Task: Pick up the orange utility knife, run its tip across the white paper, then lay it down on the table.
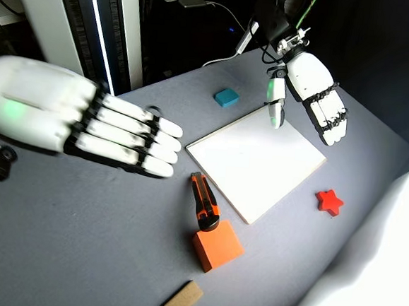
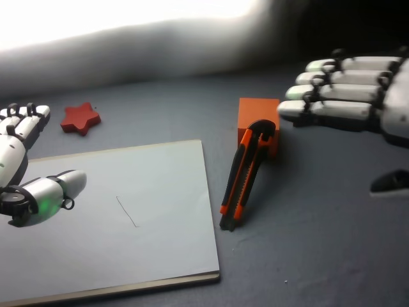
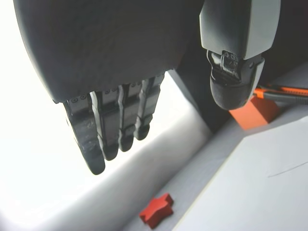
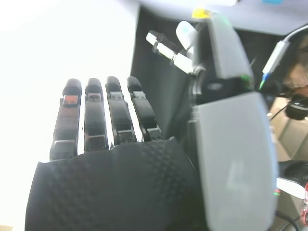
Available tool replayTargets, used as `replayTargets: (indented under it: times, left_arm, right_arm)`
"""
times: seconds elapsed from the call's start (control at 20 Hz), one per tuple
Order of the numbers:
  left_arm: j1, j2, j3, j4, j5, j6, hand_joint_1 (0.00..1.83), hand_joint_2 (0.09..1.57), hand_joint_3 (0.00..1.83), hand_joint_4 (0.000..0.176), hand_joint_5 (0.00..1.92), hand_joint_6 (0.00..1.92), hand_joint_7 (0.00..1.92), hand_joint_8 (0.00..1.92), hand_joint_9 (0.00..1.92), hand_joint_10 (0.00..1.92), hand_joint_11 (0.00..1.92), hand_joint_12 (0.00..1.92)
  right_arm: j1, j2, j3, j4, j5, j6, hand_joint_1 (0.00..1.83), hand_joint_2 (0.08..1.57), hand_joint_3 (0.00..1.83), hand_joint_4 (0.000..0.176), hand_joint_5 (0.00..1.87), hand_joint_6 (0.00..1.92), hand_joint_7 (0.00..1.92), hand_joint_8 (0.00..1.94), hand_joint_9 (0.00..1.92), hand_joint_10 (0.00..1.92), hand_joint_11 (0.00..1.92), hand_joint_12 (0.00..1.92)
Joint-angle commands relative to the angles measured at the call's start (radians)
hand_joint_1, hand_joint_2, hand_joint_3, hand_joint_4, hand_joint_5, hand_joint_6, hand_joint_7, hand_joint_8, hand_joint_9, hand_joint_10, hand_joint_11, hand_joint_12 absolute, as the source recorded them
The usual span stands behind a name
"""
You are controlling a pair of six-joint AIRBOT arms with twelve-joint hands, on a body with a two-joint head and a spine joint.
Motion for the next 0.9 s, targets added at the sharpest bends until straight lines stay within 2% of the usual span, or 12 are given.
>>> replayTargets:
  times: [0.0, 0.05, 0.1, 0.15, 0.35, 0.4, 0.6, 0.7, 0.85]
  left_arm:
    - [-0.012, 0.008, 0.002, 0.037, -0.110, 0.006, 0.14, 1.28, 0.00, 0.007, 0.04, 0.01, 0.06, 0.00, 0.06, 0.01, 0.00, 0.47]
    - [-0.017, 0.008, 0.000, 0.030, -0.109, 0.010, 0.16, 1.28, 0.00, 0.008, 0.04, 0.01, 0.07, 0.00, 0.06, 0.01, 0.00, 0.48]
    - [-0.021, 0.008, -0.003, 0.025, -0.108, 0.014, 0.15, 1.28, 0.00, 0.008, 0.04, 0.00, 0.07, 0.00, 0.06, 0.01, 0.00, 0.49]
    - [-0.024, 0.008, -0.006, 0.020, -0.106, 0.019, 0.14, 1.28, 0.00, 0.007, 0.04, 0.01, 0.06, 0.00, 0.05, 0.00, 0.00, 0.49]
    - [-0.029, 0.008, -0.017, 0.010, -0.100, 0.037, 0.13, 1.28, 0.00, 0.007, 0.04, 0.00, 0.06, 0.00, 0.05, 0.00, 0.00, 0.54]
    - [-0.030, 0.007, -0.017, 0.009, -0.095, 0.039, 0.13, 1.28, 0.00, 0.007, 0.04, 0.00, 0.05, 0.00, 0.05, 0.00, 0.00, 0.54]
    - [-0.031, 0.007, -0.020, 0.000, -0.092, 0.042, 0.14, 1.28, 0.00, 0.008, 0.04, 0.00, 0.06, 0.00, 0.05, 0.00, 0.00, 0.51]
    - [-0.031, 0.007, -0.020, -0.009, -0.092, 0.045, 0.13, 1.28, 0.00, 0.005, 0.05, 0.00, 0.07, 0.00, 0.06, 0.00, 0.00, 0.51]
    - [-0.029, 0.007, -0.020, -0.016, -0.092, 0.051, 0.13, 1.29, 0.00, 0.008, 0.03, 0.00, 0.05, 0.00, 0.04, 0.00, 0.00, 0.47]
  right_arm:
    - [0.036, -0.013, 0.017, -0.050, 0.059, 0.080, 1.12, 1.01, 0.02, 0.000, 0.00, 0.00, 0.00, 0.00, 0.00, 0.00, 0.00, 0.00]
    - [0.064, -0.039, 0.041, -0.162, 0.058, 0.170, 1.14, 1.01, 0.01, 0.000, 0.00, 0.00, 0.00, 0.00, 0.00, 0.00, 0.00, 0.00]
    - [0.102, -0.082, 0.078, -0.324, 0.058, 0.324, 1.15, 1.00, 0.01, 0.000, 0.00, 0.00, 0.00, 0.00, 0.00, 0.00, 0.00, 0.00]
    - [0.120, -0.110, 0.100, -0.406, 0.058, 0.405, 1.16, 1.00, 0.01, 0.000, 0.00, 0.00, 0.00, 0.00, 0.00, 0.00, 0.00, 0.00]
    - [0.139, -0.216, 0.173, -0.626, 0.028, 0.613, 1.13, 1.02, 0.02, 0.000, 0.00, 0.00, 0.00, 0.00, 0.00, 0.00, 0.00, 0.00]
    - [0.137, -0.244, 0.185, -0.673, -0.006, 0.641, 1.11, 1.02, 0.02, 0.000, 0.00, 0.00, 0.00, 0.00, 0.00, 0.00, 0.00, 0.00]
    - [0.120, -0.335, 0.215, -0.711, -0.097, 0.634, 1.08, 1.03, 0.03, 0.000, 0.00, 0.00, 0.00, 0.00, 0.00, 0.00, 0.00, 0.00]
    - [0.112, -0.383, 0.251, -0.727, -0.106, 0.591, 1.07, 1.04, 0.03, 0.000, 0.00, 0.00, 0.00, 0.00, 0.00, 0.00, 0.00, 0.00]
    - [0.094, -0.441, 0.299, -0.763, -0.124, 0.590, 1.10, 1.05, 0.03, 0.000, 0.00, 0.00, 0.00, 0.00, 0.00, 0.00, 0.00, 0.00]
